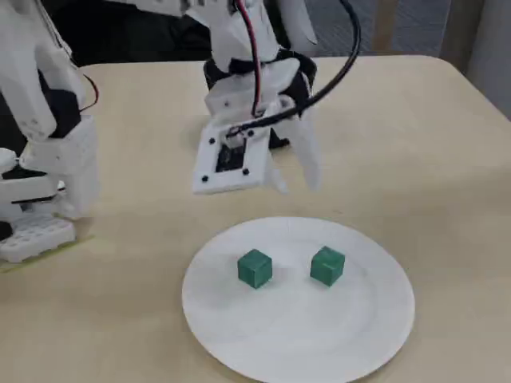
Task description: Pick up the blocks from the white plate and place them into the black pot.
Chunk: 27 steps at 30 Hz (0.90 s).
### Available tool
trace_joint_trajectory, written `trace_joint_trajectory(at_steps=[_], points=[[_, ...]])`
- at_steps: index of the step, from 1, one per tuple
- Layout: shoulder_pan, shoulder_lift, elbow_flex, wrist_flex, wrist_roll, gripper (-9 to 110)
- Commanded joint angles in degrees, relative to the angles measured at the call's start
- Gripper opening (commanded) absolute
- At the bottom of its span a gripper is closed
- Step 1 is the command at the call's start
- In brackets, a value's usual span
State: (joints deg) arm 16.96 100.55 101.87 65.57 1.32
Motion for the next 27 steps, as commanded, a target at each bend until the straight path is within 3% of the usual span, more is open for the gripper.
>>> trace_joint_trajectory(at_steps=[1,11,21,27], points=[[0.79,-3.52,-6.33,1.23,1.67,17],[0.35,-14.33,-16.87,4.48,10.99,26],[0.53,-15.47,-17.31,8.0,24.96,29],[1.93,-18.11,-17.31,8.09,26.72,30]])
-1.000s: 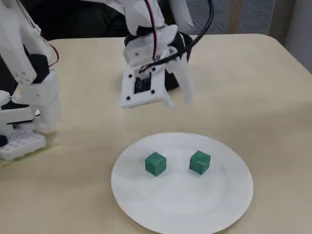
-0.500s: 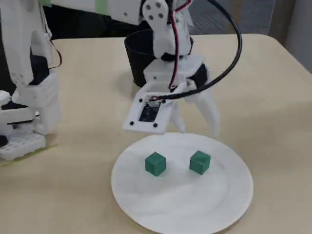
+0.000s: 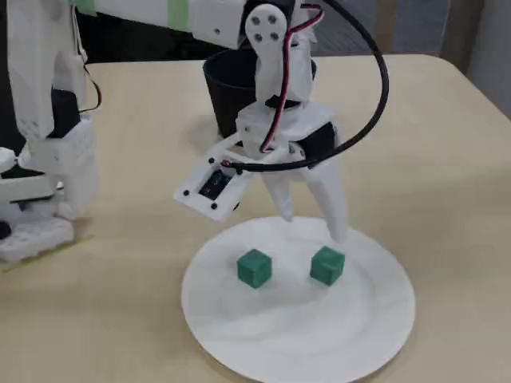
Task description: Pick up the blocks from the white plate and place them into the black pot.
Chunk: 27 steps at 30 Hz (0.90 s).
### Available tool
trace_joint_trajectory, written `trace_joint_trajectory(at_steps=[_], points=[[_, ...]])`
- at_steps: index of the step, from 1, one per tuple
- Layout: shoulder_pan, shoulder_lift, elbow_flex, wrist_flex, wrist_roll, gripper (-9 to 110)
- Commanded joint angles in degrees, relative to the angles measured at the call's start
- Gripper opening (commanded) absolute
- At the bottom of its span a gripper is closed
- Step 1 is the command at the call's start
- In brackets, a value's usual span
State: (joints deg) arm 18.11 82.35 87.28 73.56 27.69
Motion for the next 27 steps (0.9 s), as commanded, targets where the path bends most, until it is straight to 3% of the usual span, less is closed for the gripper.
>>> trace_joint_trajectory(at_steps=[1,27], points=[[0.97,-0.44,-2.72,0.09,0.26,31],[2.55,-12.3,-7.82,-9.05,-13.27,31]])
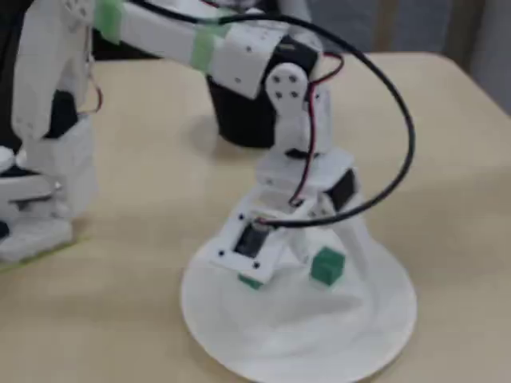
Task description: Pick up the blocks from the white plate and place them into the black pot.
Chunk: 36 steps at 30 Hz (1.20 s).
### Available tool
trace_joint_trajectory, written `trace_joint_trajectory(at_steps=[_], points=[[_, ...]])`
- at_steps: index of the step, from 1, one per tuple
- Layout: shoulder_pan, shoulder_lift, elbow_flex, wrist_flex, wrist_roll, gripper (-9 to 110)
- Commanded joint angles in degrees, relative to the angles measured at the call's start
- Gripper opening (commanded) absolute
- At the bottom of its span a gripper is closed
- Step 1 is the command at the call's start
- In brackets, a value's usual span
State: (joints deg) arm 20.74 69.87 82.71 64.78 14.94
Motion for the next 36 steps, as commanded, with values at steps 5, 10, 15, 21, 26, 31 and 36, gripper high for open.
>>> trace_joint_trajectory(at_steps=[5,10,15,21,26,31,36], points=[[-0.35,-2.72,-6.86,0.44,-0.26,17],[-0.44,-3.96,-7.91,0.79,1.23,-2],[-0.53,-3.69,-8.44,0.79,0.7,-2],[-2.11,4.04,-12.83,0.62,-4.83,-2],[-10.63,9.84,-19.25,-0.26,-15.03,-2],[-22.5,15.29,-19.25,0.97,-16.44,-2],[-33.93,19.69,-19.25,5.62,-12.74,-2]])
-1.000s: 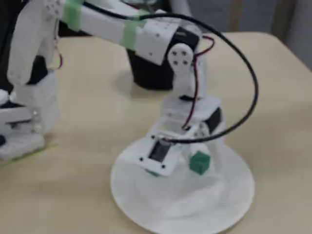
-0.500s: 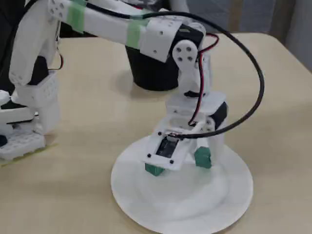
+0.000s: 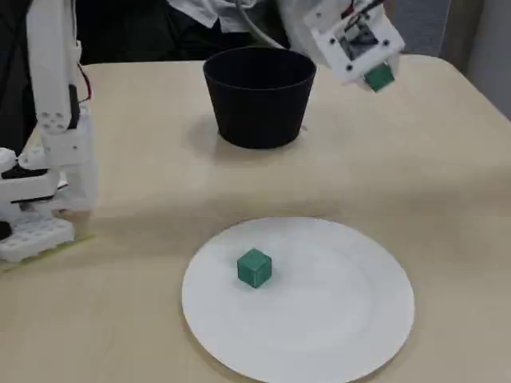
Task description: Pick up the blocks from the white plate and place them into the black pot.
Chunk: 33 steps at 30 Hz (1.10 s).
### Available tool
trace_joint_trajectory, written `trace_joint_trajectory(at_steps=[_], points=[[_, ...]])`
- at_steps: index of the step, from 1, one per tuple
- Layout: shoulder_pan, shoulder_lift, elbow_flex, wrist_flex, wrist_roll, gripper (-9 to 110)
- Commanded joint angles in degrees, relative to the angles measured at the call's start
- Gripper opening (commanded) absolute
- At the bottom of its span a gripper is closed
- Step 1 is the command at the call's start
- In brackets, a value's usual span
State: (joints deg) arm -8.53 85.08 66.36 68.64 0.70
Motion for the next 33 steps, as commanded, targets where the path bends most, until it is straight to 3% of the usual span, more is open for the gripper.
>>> trace_joint_trajectory(at_steps=[1,14,30,33], points=[[-6.77,5.19,-2.9,2.64,2.29,-2],[-25.05,8.17,5.27,5.54,3.69,-2],[-30.59,10.11,22.59,-8.35,6.33,-2],[-30.41,10.28,22.68,-7.56,4.57,26]])
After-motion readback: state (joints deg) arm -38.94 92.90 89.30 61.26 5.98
